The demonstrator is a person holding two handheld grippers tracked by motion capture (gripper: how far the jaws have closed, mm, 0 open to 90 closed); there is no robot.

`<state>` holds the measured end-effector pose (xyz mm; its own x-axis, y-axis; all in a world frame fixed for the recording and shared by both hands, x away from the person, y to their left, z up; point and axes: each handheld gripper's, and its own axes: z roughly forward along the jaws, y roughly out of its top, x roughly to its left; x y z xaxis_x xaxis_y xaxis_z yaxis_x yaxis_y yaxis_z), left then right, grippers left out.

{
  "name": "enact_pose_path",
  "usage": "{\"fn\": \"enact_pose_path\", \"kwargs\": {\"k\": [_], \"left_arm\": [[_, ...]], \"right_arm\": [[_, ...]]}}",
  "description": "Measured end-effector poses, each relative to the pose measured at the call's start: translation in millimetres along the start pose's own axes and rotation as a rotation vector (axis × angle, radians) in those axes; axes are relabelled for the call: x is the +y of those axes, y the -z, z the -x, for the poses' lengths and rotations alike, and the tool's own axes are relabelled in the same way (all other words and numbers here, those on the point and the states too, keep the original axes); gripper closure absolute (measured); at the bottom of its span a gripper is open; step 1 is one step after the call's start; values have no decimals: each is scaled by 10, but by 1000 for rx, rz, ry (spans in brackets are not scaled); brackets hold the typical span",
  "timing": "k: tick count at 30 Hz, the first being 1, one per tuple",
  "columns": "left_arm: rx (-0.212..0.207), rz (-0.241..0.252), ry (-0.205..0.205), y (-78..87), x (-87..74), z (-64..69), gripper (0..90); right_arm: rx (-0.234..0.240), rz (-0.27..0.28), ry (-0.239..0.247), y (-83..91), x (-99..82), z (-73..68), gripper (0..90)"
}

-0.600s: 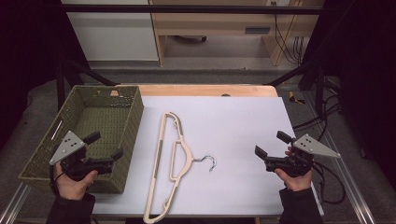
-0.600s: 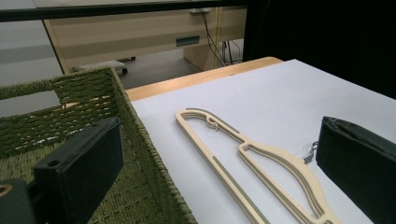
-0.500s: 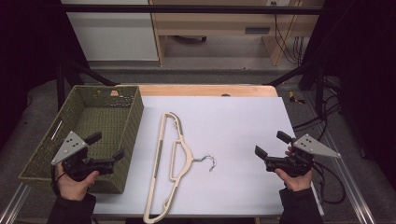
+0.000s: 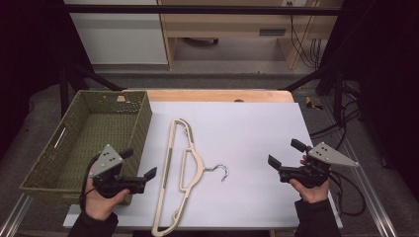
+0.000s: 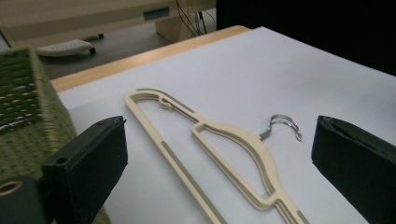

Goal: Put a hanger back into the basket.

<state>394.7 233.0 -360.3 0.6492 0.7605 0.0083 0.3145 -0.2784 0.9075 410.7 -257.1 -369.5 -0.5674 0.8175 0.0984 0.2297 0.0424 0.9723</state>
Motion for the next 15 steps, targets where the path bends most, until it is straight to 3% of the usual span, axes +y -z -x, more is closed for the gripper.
{"fn": "enact_pose_path", "kwargs": {"k": [8, 12, 15], "left_arm": [[-40, -107, -30, -232, -86, 265, 92], [-63, -162, -18, -342, -169, 362, 137], [-78, -231, -36, -455, -258, 452, 178]], "right_arm": [[5, -4, 0, -3, -1, -9, 24], [8, -7, 1, -3, -6, -18, 24], [9, -12, 4, -2, -8, -24, 24]]}}
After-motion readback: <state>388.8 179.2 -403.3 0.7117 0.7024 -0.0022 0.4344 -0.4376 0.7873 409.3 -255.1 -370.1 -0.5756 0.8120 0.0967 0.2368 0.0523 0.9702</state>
